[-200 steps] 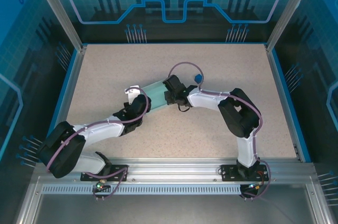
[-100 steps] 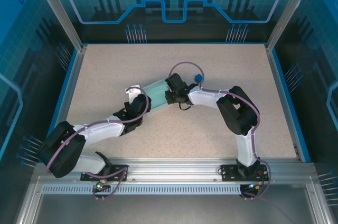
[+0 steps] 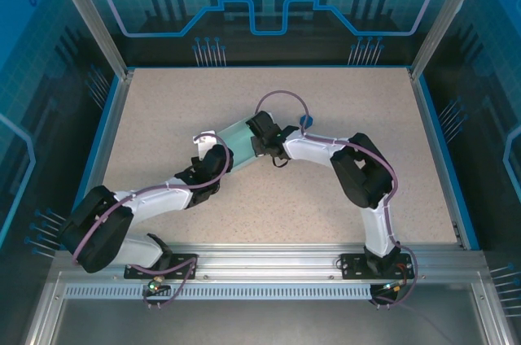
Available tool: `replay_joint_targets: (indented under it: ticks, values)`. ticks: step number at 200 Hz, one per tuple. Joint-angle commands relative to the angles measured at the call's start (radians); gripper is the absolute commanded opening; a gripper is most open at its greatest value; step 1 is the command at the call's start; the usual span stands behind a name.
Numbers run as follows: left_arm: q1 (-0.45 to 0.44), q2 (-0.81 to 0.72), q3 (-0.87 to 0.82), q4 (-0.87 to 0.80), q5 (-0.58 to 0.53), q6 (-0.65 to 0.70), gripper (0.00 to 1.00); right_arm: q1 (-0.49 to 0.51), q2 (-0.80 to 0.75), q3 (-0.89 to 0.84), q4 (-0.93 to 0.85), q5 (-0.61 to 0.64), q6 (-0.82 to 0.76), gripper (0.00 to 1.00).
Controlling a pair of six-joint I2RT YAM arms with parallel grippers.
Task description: Fold the paper box
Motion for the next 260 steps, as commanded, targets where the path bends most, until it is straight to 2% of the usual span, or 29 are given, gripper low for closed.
replay_joint_targets:
  ticks: [1,48,87,146,260]
  values:
    - [-0.006,0.018,0.03,-0.005,0.044,0.019,0.0,0.014,0.054,-0.038,-0.092,0.058,-0.058,0.1]
    - [-0.006,0.03,0.027,0.0,0.041,0.023,0.0,-0.039,-0.028,-0.116,0.027,-0.15,-0.028,0.17]
    - [-0.006,0.038,0.025,0.006,0.043,0.028,0.0,-0.064,-0.049,-0.139,0.073,-0.25,-0.001,0.24]
    - [-0.006,0.045,0.022,0.015,0.04,0.037,0.0,-0.088,-0.087,-0.17,0.119,-0.304,0.017,0.43]
    - [-0.004,0.045,0.041,-0.001,0.024,0.061,0.0,-0.121,-0.27,-0.305,0.184,-0.386,-0.056,0.56]
